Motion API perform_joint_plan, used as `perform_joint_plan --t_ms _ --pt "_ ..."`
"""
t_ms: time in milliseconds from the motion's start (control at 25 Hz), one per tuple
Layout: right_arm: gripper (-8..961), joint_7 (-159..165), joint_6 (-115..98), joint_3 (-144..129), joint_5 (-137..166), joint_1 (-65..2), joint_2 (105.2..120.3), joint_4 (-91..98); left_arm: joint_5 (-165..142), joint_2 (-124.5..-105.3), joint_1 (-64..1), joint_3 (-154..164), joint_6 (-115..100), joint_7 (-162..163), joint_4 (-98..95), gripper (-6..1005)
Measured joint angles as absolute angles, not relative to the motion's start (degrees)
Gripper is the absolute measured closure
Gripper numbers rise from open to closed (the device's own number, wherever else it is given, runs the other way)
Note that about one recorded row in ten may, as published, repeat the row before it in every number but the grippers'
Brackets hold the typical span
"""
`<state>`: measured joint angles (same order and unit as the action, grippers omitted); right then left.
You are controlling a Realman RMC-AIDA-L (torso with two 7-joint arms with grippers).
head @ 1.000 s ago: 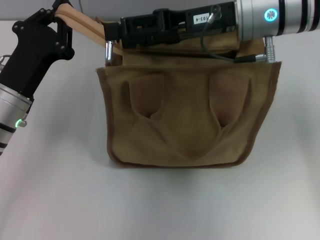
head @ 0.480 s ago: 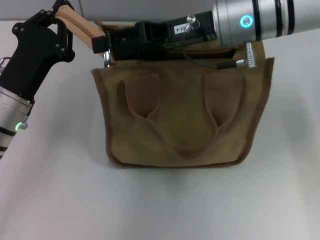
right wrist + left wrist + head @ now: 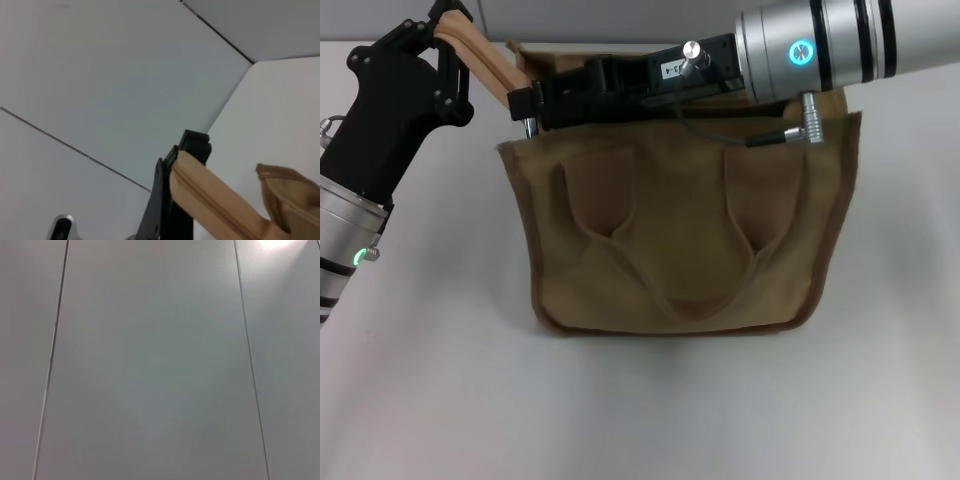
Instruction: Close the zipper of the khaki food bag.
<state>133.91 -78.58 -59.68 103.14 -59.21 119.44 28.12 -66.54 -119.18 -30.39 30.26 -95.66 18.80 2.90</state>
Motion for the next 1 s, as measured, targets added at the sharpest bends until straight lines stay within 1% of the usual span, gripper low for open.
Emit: perform_joint_plan --t_ms 120,440,1000 --pt "320 134.12 -78.27 -59.7 103.18 -59.01 119.44 28.12 -66.53 -119.18 -30.41 30.24 -95.71 18.8 2.92 935" --pt "505 134.86 -75.87 -62.4 103.2 -59.28 119.45 28.64 -66.57 -119.18 -30.77 30.54 -96.3 18.77 2.92 934" --pt "505 135.66 -75.48 -64.87 102.77 -58.19 119.61 32.51 -66.85 -119.18 -32.29 30.64 -96.91 18.72 3.08 932"
